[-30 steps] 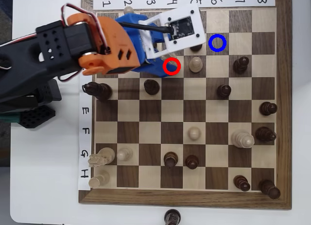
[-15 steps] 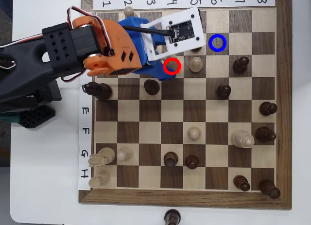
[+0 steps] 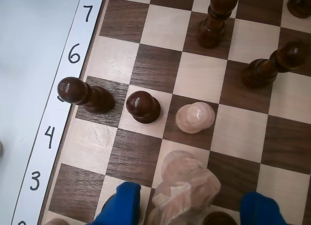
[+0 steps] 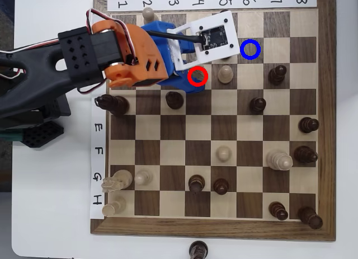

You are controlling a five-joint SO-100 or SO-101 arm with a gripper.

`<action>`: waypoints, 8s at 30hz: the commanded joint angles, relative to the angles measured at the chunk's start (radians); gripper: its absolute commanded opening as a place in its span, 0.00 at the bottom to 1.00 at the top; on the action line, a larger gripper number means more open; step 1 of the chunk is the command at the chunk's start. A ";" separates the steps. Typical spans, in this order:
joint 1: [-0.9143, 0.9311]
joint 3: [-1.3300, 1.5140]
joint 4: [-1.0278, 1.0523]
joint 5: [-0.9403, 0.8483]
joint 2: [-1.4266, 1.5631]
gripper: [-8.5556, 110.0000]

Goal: Move the piece to destination

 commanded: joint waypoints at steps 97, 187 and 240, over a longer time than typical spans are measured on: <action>0.052 0.058 -0.183 0.577 0.032 0.20; 0.092 -0.532 0.267 0.538 0.239 0.07; -0.014 -1.370 0.351 0.551 -0.630 0.07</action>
